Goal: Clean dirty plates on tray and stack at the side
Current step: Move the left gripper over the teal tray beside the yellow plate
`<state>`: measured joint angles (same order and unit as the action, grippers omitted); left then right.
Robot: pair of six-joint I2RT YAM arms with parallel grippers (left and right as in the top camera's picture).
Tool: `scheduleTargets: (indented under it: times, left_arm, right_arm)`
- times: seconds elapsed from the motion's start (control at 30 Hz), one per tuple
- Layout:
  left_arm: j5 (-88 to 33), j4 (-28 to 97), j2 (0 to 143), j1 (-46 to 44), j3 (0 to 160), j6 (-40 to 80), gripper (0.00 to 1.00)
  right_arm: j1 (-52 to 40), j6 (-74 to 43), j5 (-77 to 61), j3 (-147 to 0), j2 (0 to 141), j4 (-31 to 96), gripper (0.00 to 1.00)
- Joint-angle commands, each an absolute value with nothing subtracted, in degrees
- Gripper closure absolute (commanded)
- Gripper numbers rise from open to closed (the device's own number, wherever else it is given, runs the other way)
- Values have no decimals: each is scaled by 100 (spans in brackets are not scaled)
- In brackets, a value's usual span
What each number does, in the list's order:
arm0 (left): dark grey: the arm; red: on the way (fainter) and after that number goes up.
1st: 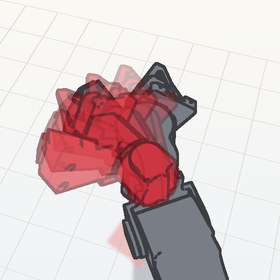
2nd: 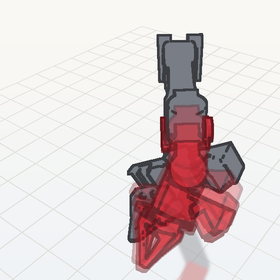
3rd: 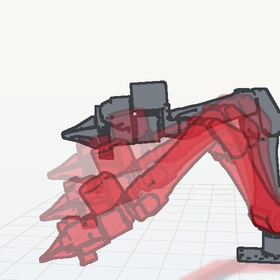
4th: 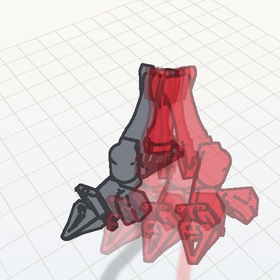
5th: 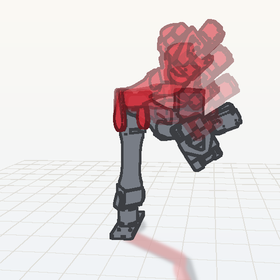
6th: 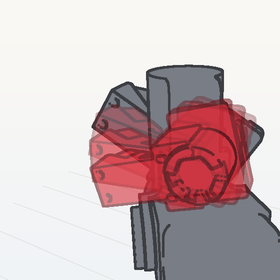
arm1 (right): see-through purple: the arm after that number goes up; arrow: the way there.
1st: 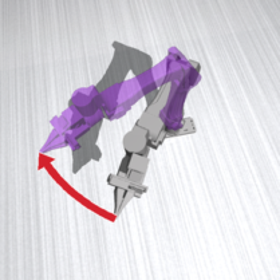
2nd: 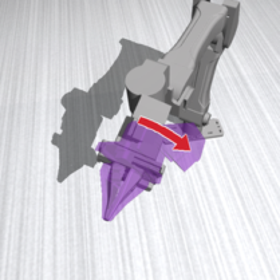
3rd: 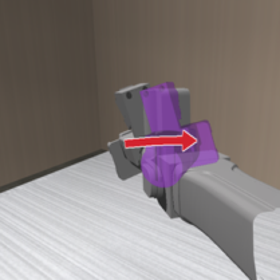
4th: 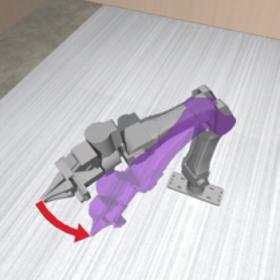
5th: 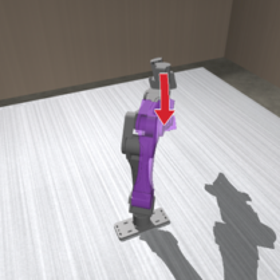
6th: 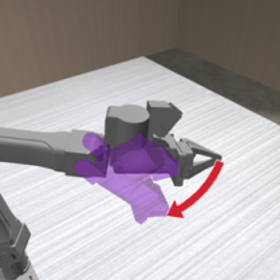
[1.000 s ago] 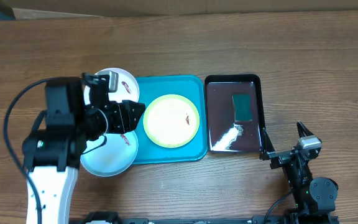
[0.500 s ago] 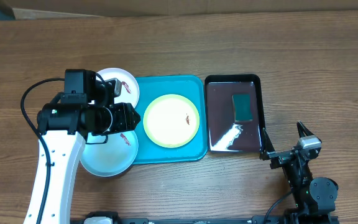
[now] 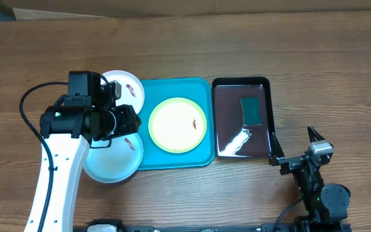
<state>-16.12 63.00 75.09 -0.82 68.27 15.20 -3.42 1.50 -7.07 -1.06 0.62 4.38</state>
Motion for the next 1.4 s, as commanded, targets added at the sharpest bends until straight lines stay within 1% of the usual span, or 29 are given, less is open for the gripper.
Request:
scheduleTargets:
  times: [0.0, 0.27, 0.37, 0.5, 0.6, 0.7, 0.93, 1.37]
  left_arm:
    - [-1033, 6252, 7555, -412, 6914, 2018, 47]
    - [34, 6119, 7931, -1291, 6912, 2615, 47]
    - [174, 5964, 8195, -1433, 6912, 2838, 47]
    - [167, 5769, 8604, -1439, 6912, 2897, 49]
    - [145, 5596, 9100, -1439, 6912, 2779, 56]
    - [143, 5472, 9461, -1437, 6912, 2609, 59]
    - [143, 5380, 9974, -1424, 6912, 2443, 58]
    - [34, 5006, 10239, -1424, 6910, 2355, 60]
  right_arm:
    - [-368, 134, -646, -45, 19, 421, 0]
    - [-368, 134, -646, -45, 19, 421, 0]
    - [-368, 132, -646, -45, 16, 421, 0]
    - [-368, 134, -646, -45, 16, 421, 0]
    - [-368, 132, -646, -45, 19, 421, 0]
    - [-368, 132, -646, -45, 16, 421, 0]
    - [-368, 132, -646, -45, 19, 421, 0]
    - [-368, 132, -646, -45, 16, 421, 0]
